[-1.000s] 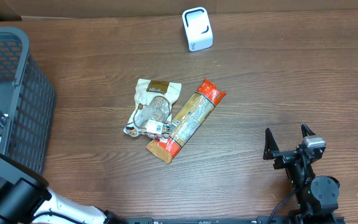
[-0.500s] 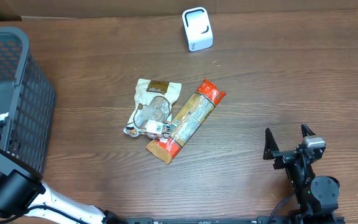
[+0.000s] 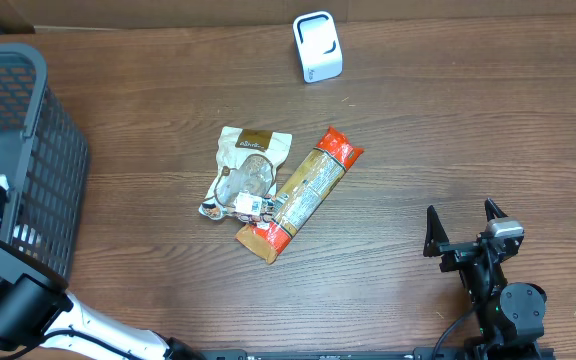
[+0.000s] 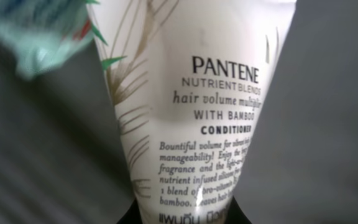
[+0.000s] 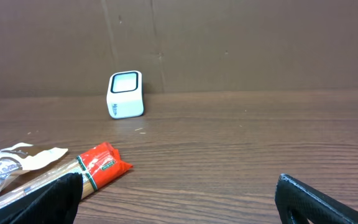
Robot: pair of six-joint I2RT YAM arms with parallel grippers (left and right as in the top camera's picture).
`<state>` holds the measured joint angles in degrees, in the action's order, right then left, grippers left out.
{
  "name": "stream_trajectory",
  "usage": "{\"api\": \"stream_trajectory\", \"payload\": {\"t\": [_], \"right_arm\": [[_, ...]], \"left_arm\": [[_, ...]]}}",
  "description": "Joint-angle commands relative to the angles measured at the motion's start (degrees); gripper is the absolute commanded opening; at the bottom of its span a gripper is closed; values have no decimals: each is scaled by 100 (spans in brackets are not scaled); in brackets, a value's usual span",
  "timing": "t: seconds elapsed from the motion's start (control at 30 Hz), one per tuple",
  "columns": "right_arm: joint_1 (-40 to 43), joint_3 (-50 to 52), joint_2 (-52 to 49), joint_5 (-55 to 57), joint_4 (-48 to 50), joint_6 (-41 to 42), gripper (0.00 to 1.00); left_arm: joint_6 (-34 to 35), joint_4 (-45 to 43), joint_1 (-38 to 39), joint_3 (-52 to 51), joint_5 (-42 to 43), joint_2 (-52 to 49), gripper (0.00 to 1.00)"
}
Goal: Scan the item barcode
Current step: 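Reach the left gripper into the basket and grasp the Pantene tube, then carry the Pantene tube out and lay it on the pile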
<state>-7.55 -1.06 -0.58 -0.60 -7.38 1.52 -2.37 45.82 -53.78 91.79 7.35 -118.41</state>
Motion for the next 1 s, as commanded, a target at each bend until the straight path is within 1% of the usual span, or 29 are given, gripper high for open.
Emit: {"api": "stream_trajectory", "payload": {"t": [0.0,0.1,0.2,0.27,0.4,0.47,0.53,0.6,0.73,0.87,0.97], "right_arm": [[-20,-61,42,55,20,22,100],[-20,-61,42,55,20,22,100],[-20,-61,42,55,20,22,100],[-20,-61,42,55,20,22,100],[-20,-61,42,55,20,22,100],[-20,-61,42,55,20,22,100],[-20,-61,42,55,20,22,100],[-20,-61,42,55,20,22,100],[-20,-61,42,55,20,22,100],[-20,-61,42,55,20,24,100],[-20,-61,42,55,20,22,100]], "left_arm": [[603,-15,-15,1021,1827,608,4],[1064,-11,-15,1648,2656,901,4],[1355,-4,-15,2232,3080,1241,4],[1408,52,-15,2601,3303,1530,4],[1423,170,-11,3008,3759,2168,4],[1421,378,61,3075,3915,2555,4],[1318,769,238,3073,3915,2929,4],[929,1298,546,3073,3908,3222,4],[262,2437,1587,3058,3707,3423,4],[-131,3274,2830,2769,2761,3226,4],[-345,3392,3587,2229,2271,2968,4]]}}
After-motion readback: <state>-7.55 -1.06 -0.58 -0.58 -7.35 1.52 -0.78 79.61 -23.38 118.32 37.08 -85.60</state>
